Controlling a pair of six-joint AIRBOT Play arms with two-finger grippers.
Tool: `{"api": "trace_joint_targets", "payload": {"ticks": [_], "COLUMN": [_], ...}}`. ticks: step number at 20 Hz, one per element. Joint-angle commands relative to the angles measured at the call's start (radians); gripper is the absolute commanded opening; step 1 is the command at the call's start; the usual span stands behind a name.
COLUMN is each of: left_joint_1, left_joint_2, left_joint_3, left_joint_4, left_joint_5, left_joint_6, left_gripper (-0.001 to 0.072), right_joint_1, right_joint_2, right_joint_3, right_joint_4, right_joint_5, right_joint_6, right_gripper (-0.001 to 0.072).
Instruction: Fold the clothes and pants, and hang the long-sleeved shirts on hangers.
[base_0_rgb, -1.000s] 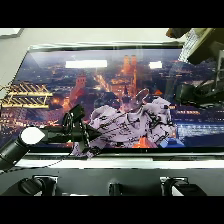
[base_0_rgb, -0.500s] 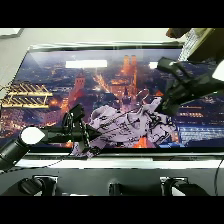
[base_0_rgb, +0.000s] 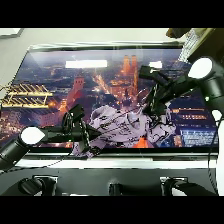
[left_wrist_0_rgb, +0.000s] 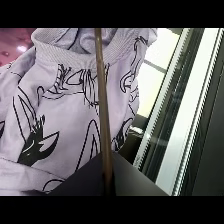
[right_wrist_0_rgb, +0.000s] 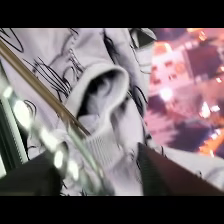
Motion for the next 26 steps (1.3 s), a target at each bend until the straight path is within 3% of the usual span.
{"api": "trace_joint_targets", "payload": {"ticks": [1,2,3,7,8,10,11,12,14,15,18,20,22,24,25,26], "left_joint_1": [0.000,0.000,0.000,0.000,0.001,0.002,0.005,0.016,0.072,0.116,0.302,0.353,0.309,0.203,0.116,0.026], "left_joint_2": [-0.001,-0.001,-0.001,-0.001,0.000,0.000,0.002,0.006,0.027,0.044,0.079,0.073,0.057,0.022,0.002,-0.020], "left_joint_3": [0.000,0.000,0.000,0.000,0.000,0.000,0.000,0.000,0.000,0.000,-0.001,-0.001,0.000,0.003,0.015,0.040], "left_joint_4": [0.000,0.000,0.000,0.000,0.000,0.001,0.001,0.002,0.010,0.033,0.108,0.106,0.106,0.120,0.182,0.303], "left_joint_5": [0.001,0.001,0.001,0.003,0.012,0.065,0.098,0.120,0.118,0.110,0.023,-0.028,-0.022,-0.008,0.018,0.034], "left_joint_6": [0.000,0.000,0.000,0.000,-0.001,-0.066,-0.115,-0.161,-0.294,-0.408,-0.857,-0.918,-0.971,-1.031,-1.085,-1.196], "left_gripper": [0.0021,0.0021,0.0021,0.0034,0.0150,0.0533,0.0651,0.0696,0.0696,0.0697,0.0695,0.0684,0.0681,0.0668,0.0616,0.0594], "right_joint_1": [0.002,0.002,0.002,0.002,0.002,0.002,0.002,0.002,0.002,0.002,0.002,0.002,0.002,0.002,0.002,0.002], "right_joint_2": [-0.027,-0.027,-0.027,-0.010,0.000,0.025,0.042,0.060,0.100,0.119,0.152,0.162,0.163,0.163,0.162,0.163], "right_joint_3": [-0.006,-0.006,-0.006,-0.006,-0.006,-0.006,-0.006,-0.006,-0.006,-0.006,-0.006,-0.006,-0.006,-0.006,-0.006,-0.006], "right_joint_4": [0.038,0.038,0.037,0.034,0.026,-0.005,-0.027,-0.047,-0.086,-0.101,-0.115,-0.137,-0.151,-0.151,-0.151,-0.151], "right_joint_5": [0.035,0.061,0.097,0.127,0.127,0.126,0.125,0.124,0.120,0.120,0.121,0.121,0.119,0.099,0.090,0.079], "right_joint_6": [-0.023,-0.036,-0.051,-0.053,-0.053,-0.052,-0.052,-0.052,-0.050,-0.047,-0.029,-0.006,0.003,0.010,0.017,0.024], "right_gripper": [0.0243,0.0106,0.0036,0.0033,0.0032,0.0031,0.0031,0.0030,0.0030,0.0030,0.0030,0.0031,0.0031,0.0031,0.0031,0.0031]}}
